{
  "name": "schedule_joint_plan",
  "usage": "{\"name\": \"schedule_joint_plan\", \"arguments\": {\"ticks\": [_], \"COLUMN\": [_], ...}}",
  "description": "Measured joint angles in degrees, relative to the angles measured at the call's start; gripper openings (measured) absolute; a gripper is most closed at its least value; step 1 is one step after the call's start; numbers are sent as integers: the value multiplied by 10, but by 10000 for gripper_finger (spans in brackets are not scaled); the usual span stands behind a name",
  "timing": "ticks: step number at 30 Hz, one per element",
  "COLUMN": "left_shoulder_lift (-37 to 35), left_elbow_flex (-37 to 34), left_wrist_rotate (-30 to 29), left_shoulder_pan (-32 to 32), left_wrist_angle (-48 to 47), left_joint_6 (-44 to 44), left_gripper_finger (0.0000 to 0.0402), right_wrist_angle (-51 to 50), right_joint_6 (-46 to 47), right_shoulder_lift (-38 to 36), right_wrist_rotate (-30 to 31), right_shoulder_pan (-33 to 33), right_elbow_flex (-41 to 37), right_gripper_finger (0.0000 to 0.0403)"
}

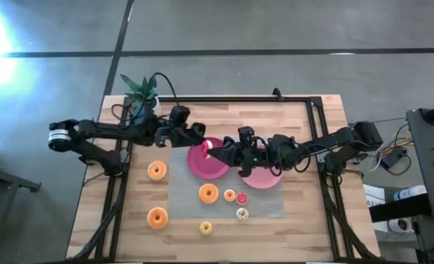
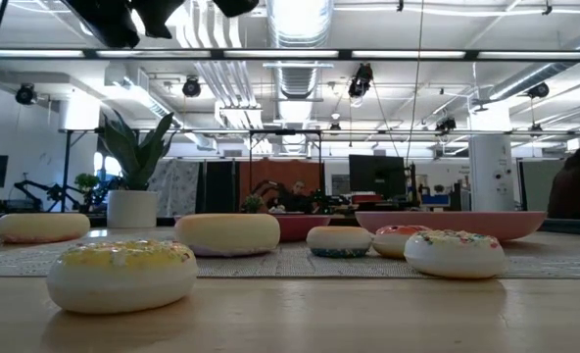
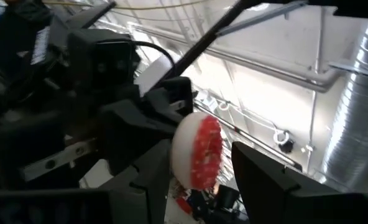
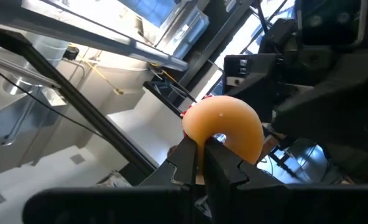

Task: Pick & Place donuts
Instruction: Put the small red donut on the pink plate

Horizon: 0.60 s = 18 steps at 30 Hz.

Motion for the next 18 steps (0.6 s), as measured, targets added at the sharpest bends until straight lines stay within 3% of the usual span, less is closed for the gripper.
{"name": "schedule_joint_plan", "arguments": {"ticks": [18], "left_shoulder_lift": [35], "left_elbow_flex": [30], "left_wrist_rotate": [26], "left_shoulder_pan": [0], "left_wrist_angle": [10], "left_joint_6": [0], "left_gripper_finger": [145], "right_wrist_angle": [0], "right_joint_6": [-1], "right_shoulder_lift": [-3], "right_wrist_rotate": [15], "right_shoulder_pan": [-6], "right_elbow_flex": [-11], "right_gripper_finger": [13]}}
